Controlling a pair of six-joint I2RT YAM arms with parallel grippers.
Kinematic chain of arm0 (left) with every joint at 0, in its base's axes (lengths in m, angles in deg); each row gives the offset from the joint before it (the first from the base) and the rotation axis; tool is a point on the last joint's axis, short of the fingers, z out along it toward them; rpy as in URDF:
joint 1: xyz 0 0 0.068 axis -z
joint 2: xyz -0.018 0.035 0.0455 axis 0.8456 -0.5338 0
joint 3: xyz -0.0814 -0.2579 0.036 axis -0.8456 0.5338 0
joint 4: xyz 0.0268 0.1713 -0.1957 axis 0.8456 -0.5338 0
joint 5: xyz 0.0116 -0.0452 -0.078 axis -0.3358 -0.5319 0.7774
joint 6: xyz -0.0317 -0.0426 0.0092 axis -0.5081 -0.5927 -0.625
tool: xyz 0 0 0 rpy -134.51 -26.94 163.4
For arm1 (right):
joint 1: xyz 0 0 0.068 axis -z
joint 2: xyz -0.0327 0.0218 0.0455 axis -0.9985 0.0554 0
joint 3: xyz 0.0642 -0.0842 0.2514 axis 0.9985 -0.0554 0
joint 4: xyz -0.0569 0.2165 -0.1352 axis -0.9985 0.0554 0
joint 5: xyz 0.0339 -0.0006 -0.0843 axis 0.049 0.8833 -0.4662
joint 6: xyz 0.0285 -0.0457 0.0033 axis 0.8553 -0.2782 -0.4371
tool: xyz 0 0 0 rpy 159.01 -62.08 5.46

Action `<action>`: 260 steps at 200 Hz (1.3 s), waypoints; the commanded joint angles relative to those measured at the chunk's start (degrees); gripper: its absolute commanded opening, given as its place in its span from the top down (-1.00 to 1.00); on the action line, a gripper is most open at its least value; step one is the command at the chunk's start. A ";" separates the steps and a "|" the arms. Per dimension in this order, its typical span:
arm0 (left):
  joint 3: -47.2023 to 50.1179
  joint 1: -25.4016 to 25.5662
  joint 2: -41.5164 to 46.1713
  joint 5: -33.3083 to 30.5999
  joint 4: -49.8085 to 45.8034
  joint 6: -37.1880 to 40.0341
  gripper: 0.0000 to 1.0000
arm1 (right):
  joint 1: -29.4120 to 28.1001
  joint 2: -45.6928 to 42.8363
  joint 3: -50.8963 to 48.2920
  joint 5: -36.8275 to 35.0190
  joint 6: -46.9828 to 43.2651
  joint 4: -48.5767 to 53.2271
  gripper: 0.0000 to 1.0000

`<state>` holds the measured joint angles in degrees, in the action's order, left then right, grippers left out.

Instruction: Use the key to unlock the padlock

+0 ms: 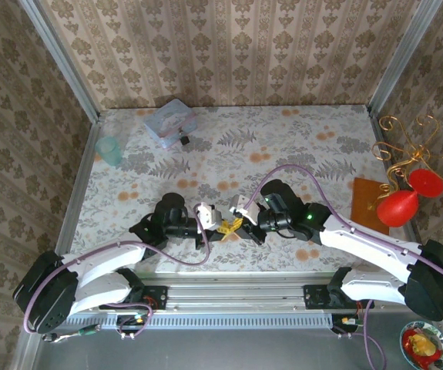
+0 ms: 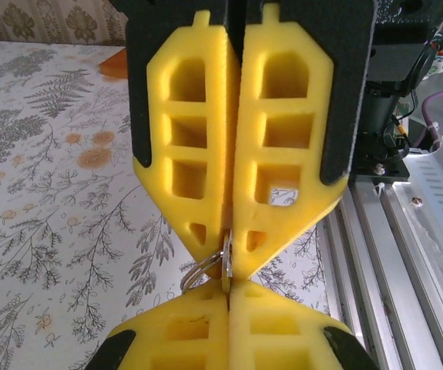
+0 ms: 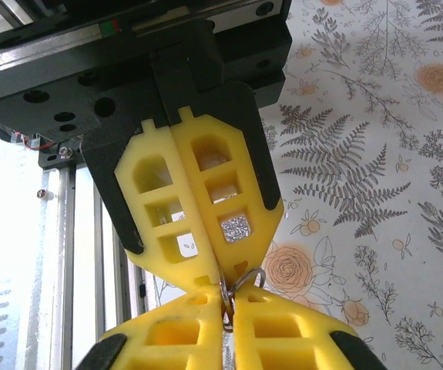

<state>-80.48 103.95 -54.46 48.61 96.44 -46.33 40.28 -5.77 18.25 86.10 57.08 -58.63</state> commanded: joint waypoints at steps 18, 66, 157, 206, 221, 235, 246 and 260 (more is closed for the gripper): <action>-1.28 0.45 -0.03 1.67 0.68 1.60 1.00 | -0.32 -0.71 0.93 -0.98 -0.43 0.06 1.00; 0.39 -4.06 2.20 -3.10 8.06 -9.68 0.60 | -0.02 -4.60 -2.63 -5.54 5.11 -9.01 1.00; 3.35 -14.93 8.64 -14.12 25.21 -50.52 0.05 | -0.60 2.10 -10.88 -28.28 46.12 -53.14 1.00; 0.77 -16.69 6.16 -23.09 18.65 -77.58 -0.04 | -4.31 9.42 -10.22 -36.74 62.50 -64.60 1.00; 1.23 -15.74 5.30 -24.76 19.53 -84.11 -0.03 | -5.19 10.76 -9.89 -39.57 66.58 -65.61 1.00; 1.26 -15.15 5.24 -25.35 22.44 -86.14 -0.03 | -6.04 11.58 -9.73 -42.50 69.36 -65.96 1.00; 0.56 -14.61 6.04 -26.13 20.11 -86.62 -0.04 | -7.02 11.80 -9.58 -45.26 70.62 -65.53 1.00; 0.54 -13.96 7.05 -27.71 17.26 -88.51 -0.06 | -9.14 12.61 -9.36 -50.20 73.11 -65.24 1.00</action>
<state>-77.90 88.98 -49.17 24.61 116.37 -126.63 33.72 5.75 8.09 46.78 122.58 -120.12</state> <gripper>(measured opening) 0.523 0.066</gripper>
